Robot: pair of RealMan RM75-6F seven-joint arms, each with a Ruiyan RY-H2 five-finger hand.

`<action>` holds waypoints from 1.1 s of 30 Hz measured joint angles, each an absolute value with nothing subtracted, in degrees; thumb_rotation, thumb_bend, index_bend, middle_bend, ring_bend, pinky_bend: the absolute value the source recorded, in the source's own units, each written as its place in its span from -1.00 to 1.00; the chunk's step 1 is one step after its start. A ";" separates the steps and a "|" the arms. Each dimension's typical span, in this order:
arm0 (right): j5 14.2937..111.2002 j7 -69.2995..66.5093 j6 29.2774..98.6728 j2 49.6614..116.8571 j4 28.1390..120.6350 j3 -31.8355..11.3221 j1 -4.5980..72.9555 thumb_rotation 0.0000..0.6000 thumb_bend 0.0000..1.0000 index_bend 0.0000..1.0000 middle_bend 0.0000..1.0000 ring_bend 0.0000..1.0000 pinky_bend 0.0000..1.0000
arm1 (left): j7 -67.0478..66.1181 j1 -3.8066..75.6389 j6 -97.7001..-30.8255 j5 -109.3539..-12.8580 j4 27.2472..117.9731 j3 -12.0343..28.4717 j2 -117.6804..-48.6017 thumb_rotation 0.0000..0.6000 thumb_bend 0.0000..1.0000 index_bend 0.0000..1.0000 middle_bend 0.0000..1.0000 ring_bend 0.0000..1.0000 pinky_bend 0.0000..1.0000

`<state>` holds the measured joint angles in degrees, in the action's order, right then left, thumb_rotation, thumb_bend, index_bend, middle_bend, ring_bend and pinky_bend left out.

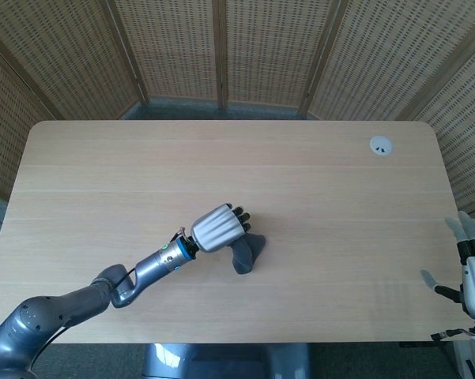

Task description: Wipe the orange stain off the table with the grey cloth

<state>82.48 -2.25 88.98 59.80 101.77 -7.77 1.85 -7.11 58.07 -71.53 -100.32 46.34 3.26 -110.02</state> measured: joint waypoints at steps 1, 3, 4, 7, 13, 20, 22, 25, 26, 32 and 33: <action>82.49 -2.20 88.99 59.82 101.76 -7.78 1.86 1.00 -0.64 -0.79 -1.00 -1.00 -0.79 | -7.15 58.07 -71.23 -100.18 45.98 3.21 -110.55 1.00 -0.56 0.42 0.30 0.24 0.80; 82.44 -2.11 88.96 59.87 101.72 -7.78 1.88 1.00 -0.64 -0.79 -1.00 -1.00 -0.79 | -7.09 58.00 -70.36 -99.74 45.07 3.03 -111.92 1.00 -0.57 0.42 0.30 0.24 0.80; 82.42 -2.14 88.95 59.87 101.73 -7.78 1.88 1.00 -0.64 -0.79 -1.00 -1.00 -0.79 | -7.09 57.97 -69.86 -99.57 44.64 2.90 -112.52 1.00 -0.57 0.42 0.30 0.24 0.80; 82.35 -2.19 89.09 59.86 101.69 -7.86 1.84 1.00 -0.64 -0.79 -1.00 -1.00 -0.79 | -7.36 57.85 -68.18 -99.33 43.14 1.99 -114.06 1.00 -0.57 0.42 0.30 0.24 0.80; 82.22 -2.48 88.96 59.76 101.59 -7.88 1.85 1.00 -0.64 -0.79 -1.00 -1.00 -0.79 | -8.07 56.81 -66.73 -99.37 42.94 -0.07 -113.70 1.00 -0.57 0.42 0.30 0.24 0.80; 82.59 -2.14 89.22 59.84 101.84 -7.76 1.81 1.00 -0.64 -0.79 -1.00 -1.00 -0.79 | -8.48 53.79 -65.97 -99.16 45.28 -2.63 -109.30 1.00 -0.57 0.42 0.30 0.24 0.80; 82.66 -2.09 89.32 59.83 101.95 -7.73 1.75 1.00 -0.64 -0.79 -1.00 -1.00 -0.79 | -8.55 52.75 -66.13 -99.35 46.00 -3.77 -107.40 1.00 -0.57 0.42 0.30 0.24 0.80; 82.69 -2.15 89.44 59.78 102.02 -7.76 1.71 1.00 -0.64 -0.79 -1.00 -1.00 -0.79 | -8.38 50.98 -66.80 -99.71 47.02 -5.34 -104.54 1.00 -0.56 0.42 0.30 0.24 0.80; 82.70 -2.16 89.46 59.76 102.03 -7.77 1.70 1.00 -0.64 -0.79 -1.00 -1.00 -0.79 | -8.26 50.43 -67.04 -99.82 47.29 -5.77 -103.76 1.00 -0.56 0.42 0.30 0.24 0.80; 82.89 -2.45 89.64 59.57 102.16 -7.73 1.59 1.00 -0.64 -0.79 -1.00 -1.00 -0.79 | -5.90 46.25 -68.78 -100.08 47.29 -8.46 -98.99 1.00 -0.55 0.42 0.30 0.24 0.80; 82.96 -2.43 89.67 59.57 102.19 -7.70 1.57 1.00 -0.64 -0.79 -1.00 -1.00 -0.79 | -5.25 45.46 -69.20 -100.06 46.83 -8.80 -98.30 1.00 -0.55 0.42 0.30 0.24 0.80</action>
